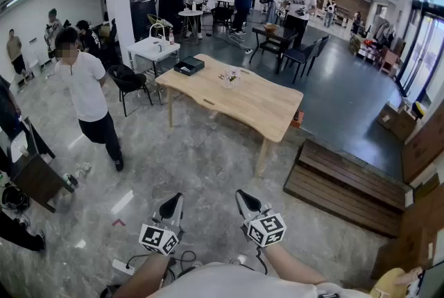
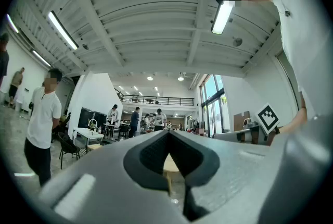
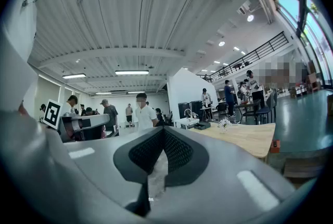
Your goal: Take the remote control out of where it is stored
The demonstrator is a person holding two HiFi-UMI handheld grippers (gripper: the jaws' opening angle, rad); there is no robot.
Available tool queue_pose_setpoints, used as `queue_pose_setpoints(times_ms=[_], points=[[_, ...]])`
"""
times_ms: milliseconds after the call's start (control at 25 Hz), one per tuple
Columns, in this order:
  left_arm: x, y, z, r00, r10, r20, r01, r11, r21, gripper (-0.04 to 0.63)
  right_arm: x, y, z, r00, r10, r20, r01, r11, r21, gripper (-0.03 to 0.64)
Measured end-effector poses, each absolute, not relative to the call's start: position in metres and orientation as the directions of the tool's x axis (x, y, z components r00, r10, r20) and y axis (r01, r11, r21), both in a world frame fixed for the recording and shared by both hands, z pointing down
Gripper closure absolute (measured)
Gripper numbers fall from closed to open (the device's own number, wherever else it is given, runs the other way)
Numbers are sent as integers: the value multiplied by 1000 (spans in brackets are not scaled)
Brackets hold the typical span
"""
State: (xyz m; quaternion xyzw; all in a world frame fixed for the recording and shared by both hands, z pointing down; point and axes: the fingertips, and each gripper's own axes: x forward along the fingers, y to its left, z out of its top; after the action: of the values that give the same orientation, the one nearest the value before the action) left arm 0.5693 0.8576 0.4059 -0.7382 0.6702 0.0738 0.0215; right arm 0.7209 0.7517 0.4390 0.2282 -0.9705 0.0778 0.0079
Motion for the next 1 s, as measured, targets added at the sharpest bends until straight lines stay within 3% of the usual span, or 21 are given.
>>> queue_pose_setpoints(times_ms=[1000], points=[[484, 847, 410, 76, -988, -136, -993, -87, 79, 595, 654, 726, 448, -871, -489, 50, -491, 859, -146, 589]])
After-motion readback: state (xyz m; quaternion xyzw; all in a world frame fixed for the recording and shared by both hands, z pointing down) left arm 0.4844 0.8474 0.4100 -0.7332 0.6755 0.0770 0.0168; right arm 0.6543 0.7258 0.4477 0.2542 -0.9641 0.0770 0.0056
